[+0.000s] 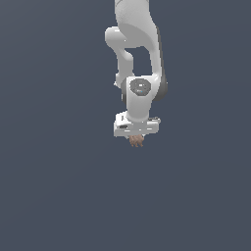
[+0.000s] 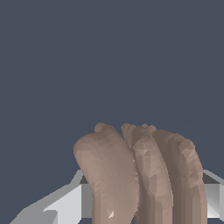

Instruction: Pick up the object and move it to a goal position.

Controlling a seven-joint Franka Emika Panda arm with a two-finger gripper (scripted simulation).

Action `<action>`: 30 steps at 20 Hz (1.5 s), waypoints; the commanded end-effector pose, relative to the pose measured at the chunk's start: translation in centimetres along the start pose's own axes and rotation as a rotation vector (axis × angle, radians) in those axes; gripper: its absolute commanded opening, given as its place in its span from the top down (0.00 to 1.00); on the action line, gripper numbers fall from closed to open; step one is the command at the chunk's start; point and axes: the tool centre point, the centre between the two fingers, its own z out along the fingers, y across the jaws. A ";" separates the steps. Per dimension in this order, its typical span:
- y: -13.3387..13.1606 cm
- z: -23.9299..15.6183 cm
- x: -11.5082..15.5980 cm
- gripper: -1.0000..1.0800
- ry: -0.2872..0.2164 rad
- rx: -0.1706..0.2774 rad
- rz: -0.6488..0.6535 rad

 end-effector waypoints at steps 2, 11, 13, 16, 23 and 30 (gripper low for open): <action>2.0 -2.5 0.9 1.00 0.001 0.001 0.000; 8.3 -10.2 3.8 1.00 0.001 0.001 0.000; 9.8 -12.0 4.5 1.00 0.001 0.001 0.000; 11.8 -14.4 5.4 1.00 0.001 0.001 0.000; 15.6 -19.0 7.3 1.00 0.000 0.001 0.000; 18.6 -22.5 8.9 1.00 0.000 0.000 0.000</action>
